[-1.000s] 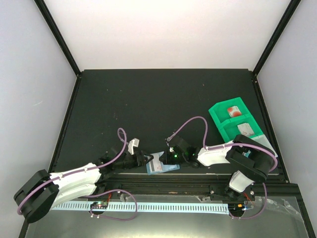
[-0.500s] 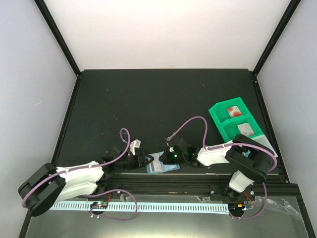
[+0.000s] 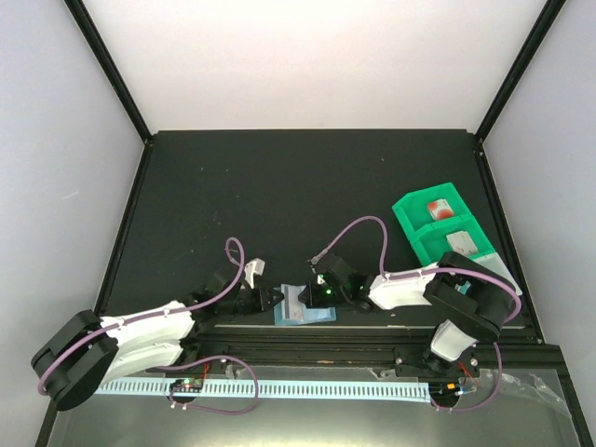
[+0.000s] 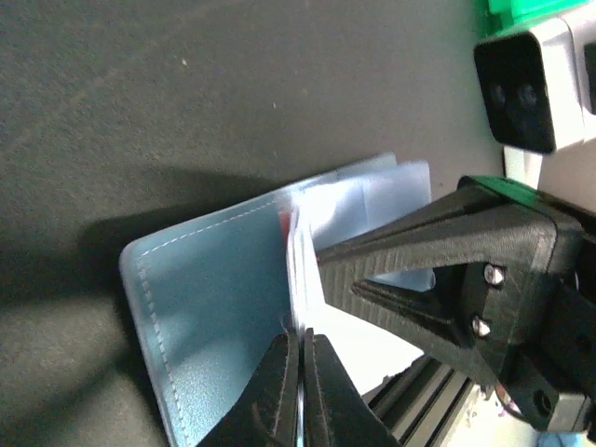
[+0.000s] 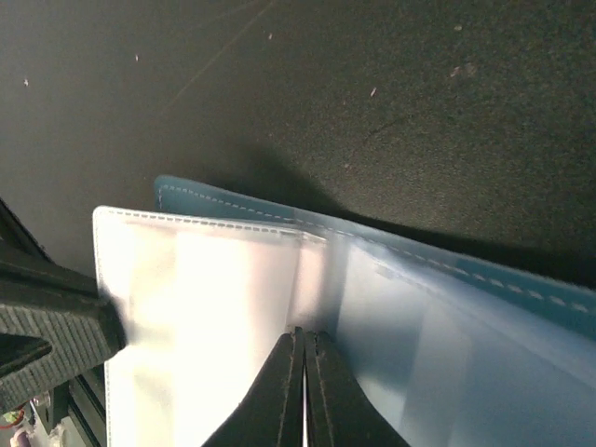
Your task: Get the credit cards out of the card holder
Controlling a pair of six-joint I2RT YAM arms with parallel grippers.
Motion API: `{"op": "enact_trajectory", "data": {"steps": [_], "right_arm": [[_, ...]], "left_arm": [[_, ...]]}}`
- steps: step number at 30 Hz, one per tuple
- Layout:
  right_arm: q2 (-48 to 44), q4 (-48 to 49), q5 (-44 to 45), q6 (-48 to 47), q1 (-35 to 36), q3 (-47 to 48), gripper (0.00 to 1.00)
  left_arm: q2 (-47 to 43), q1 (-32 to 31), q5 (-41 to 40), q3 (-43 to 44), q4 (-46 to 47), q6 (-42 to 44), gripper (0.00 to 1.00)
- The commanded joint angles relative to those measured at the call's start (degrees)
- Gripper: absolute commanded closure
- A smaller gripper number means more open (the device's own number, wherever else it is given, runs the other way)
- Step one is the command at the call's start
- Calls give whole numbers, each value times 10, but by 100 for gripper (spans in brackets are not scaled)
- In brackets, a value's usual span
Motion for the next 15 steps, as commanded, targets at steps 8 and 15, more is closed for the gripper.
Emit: {"op": "enact_trajectory", "data": {"steps": [8, 15], "right_arm": [[-14, -77, 11, -36, 1, 27, 90], [-6, -36, -15, -3, 3, 11, 88]], "left_arm": [[24, 30, -1, 55, -66, 51, 98], [6, 30, 1, 42, -82, 36, 87]]}}
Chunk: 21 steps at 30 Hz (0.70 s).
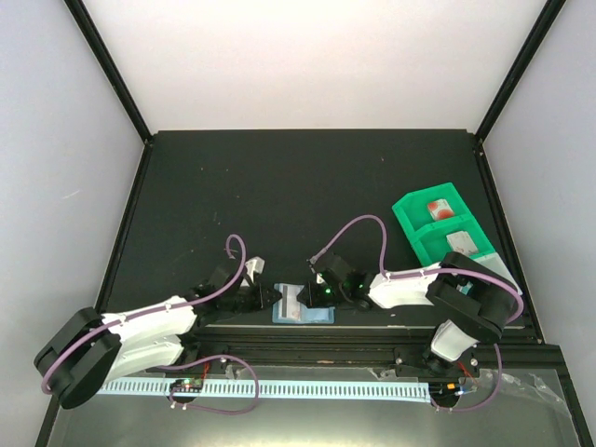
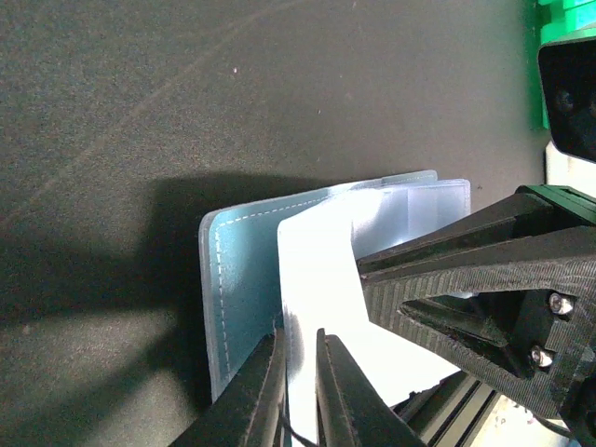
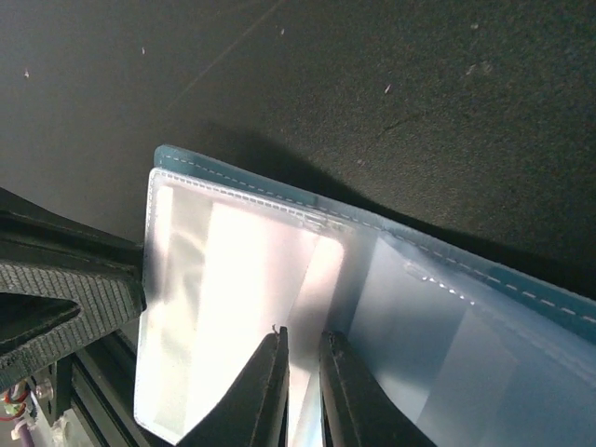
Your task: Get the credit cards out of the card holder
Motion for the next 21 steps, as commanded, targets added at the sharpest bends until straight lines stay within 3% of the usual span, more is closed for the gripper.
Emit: {"op": "enact_trajectory", "data": {"steps": [1, 8, 13, 17, 21], "right_arm": [[0, 13, -14, 21, 4, -14, 87], [15, -2, -6, 28, 13, -4, 87], [18, -26, 26, 24, 13, -14, 95], [25, -25, 32, 20, 13, -18, 99], [29, -11, 33, 26, 14, -24, 99]], "left_arm": [[-17, 4, 1, 5, -12, -4, 86], [-51, 4, -2, -12, -22, -14, 75], [-97, 4, -6, -9, -53, -12, 52], [-136, 3, 13, -40, 7, -34, 43], [-128, 4, 28, -62, 60, -53, 41]]}}
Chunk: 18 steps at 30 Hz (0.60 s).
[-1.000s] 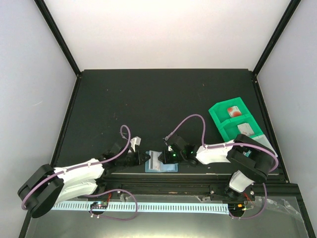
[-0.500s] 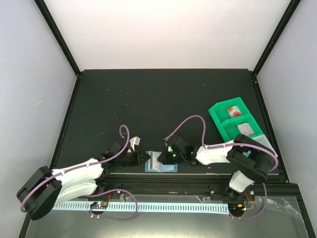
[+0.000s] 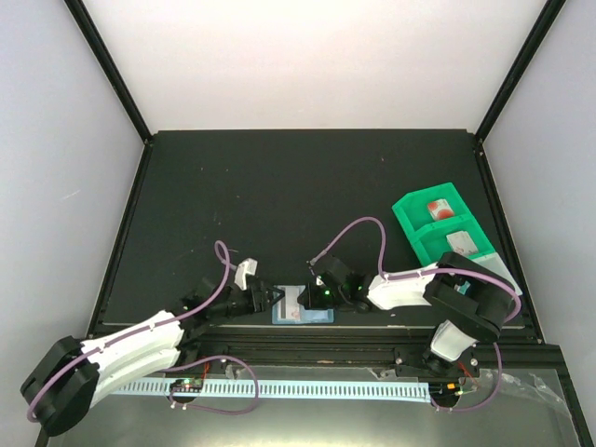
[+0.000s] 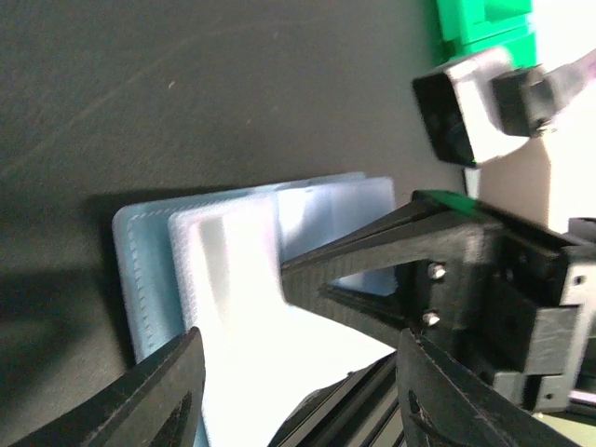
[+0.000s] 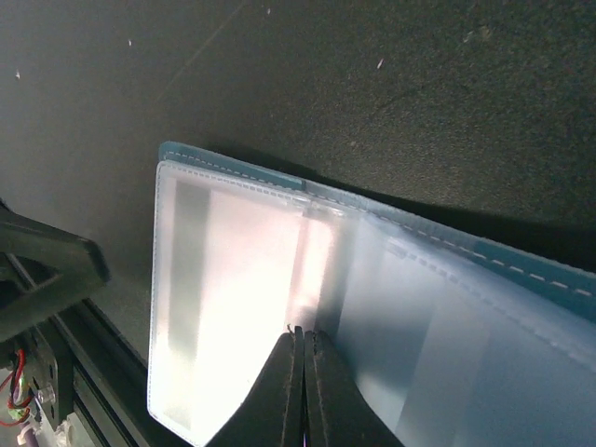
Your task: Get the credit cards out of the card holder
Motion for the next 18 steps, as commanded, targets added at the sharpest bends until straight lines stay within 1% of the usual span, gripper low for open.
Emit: {"op": "enact_trajectory", "data": {"steps": [1, 3, 6, 9, 18], "right_arm": [[22, -18, 30, -1, 4, -22, 99], [21, -22, 34, -2, 4, -22, 99], [15, -19, 36, 1, 4, -25, 99], [11, -14, 38, 3, 4, -30, 99], [7, -19, 38, -1, 4, -25, 99]], "left_arm": [[12, 4, 26, -13, 53, -11, 40], [25, 4, 33, -10, 62, -1, 37], [47, 3, 55, -8, 104, 3, 34], [70, 3, 71, 5, 110, 13, 32], [86, 3, 58, 6, 121, 19, 30]]}}
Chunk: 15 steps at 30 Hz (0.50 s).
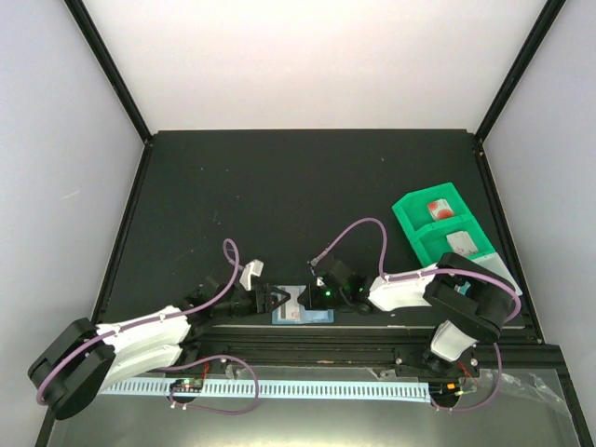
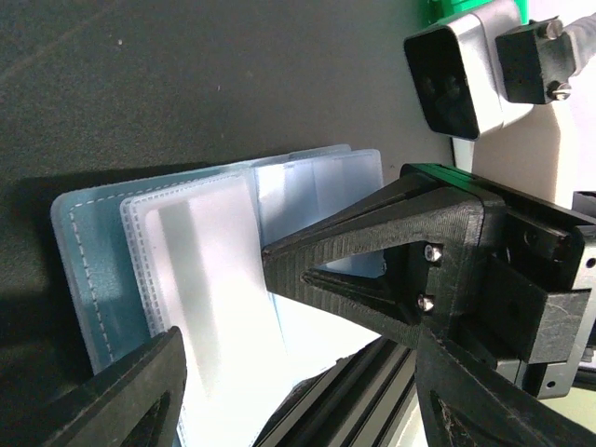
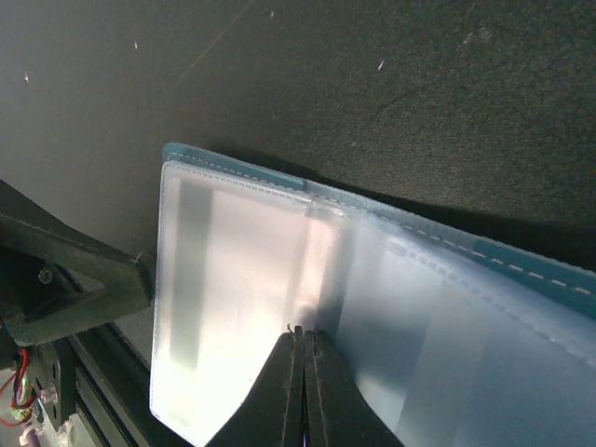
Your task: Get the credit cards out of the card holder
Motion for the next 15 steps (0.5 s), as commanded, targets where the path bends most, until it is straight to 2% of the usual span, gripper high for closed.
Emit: {"op": "enact_trajectory", "data": {"steps": [1, 15], "right_arm": [[9, -39, 34, -2, 3, -14, 99], [14, -23, 28, 3, 3, -25, 99]], "left_arm": [[2, 3, 6, 20, 28, 17, 30], [-16, 2, -21, 22, -6, 23, 27]]}}
